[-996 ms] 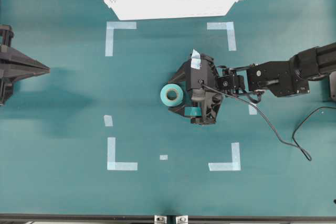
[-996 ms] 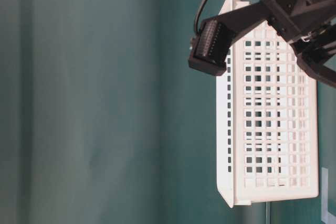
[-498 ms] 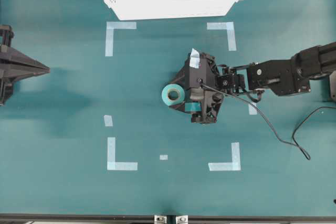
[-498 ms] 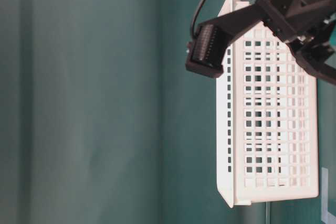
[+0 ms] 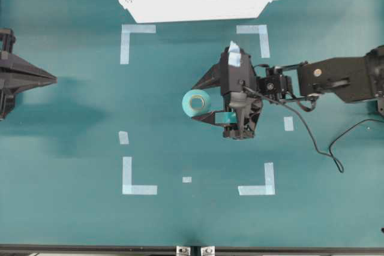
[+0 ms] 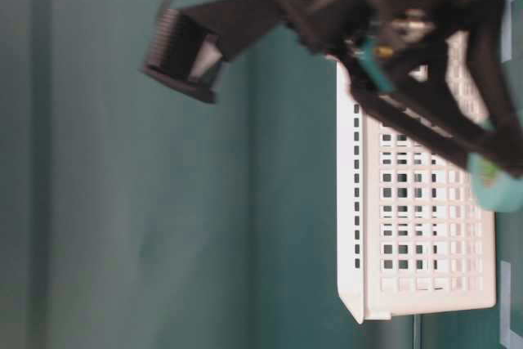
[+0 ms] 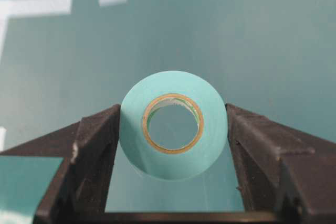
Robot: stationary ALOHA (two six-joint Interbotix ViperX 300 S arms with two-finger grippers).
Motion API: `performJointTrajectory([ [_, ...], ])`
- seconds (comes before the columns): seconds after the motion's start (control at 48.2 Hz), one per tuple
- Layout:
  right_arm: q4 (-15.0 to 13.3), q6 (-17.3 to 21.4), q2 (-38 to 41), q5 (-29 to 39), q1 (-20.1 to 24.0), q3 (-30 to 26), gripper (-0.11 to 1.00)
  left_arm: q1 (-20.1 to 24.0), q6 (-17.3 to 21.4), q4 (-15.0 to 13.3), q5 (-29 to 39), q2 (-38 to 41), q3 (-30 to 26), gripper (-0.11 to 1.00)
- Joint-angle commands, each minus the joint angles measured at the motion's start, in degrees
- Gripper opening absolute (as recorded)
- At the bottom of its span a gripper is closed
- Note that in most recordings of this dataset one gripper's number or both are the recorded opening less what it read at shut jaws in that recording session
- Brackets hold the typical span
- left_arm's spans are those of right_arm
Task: Put the tape in the middle into the white basket.
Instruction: 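Lift the tape roll upright with the right gripper, then carry the tape roll forward over the white basket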
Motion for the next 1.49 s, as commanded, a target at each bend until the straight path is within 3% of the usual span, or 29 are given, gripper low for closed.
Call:
performJointTrajectory([
  [0.0,-0.18,-0.09,-3.60,0.70,0.18,-0.62,0.68,-0.18,0.00,0.00,-0.53,0.44,-0.79,-0.11],
  [0.913,-0.26,-0.53,-11.51,4.48,0.18,-0.09,0.68,-0.18,0.00,0.00,-0.53,0.44,-0.79,-0.11],
  [1.058,-1.58,-0.62,-11.51,4.48,-0.09,-0.44,0.68,-0.18,0.00,0.00,-0.53,0.44,-0.79,-0.11],
  [1.266,-5.01,-0.53,-12.22,6.15,-3.25,-1.05,0.68,-0.18,-0.09,0.00,-0.53,0.44,-0.79,-0.11],
  [1.473,-5.80,-0.70,-12.92,7.03,-8.79,-0.88,0.68,-0.18,-0.09,0.00,-0.53,0.44,-0.79,-0.11],
])
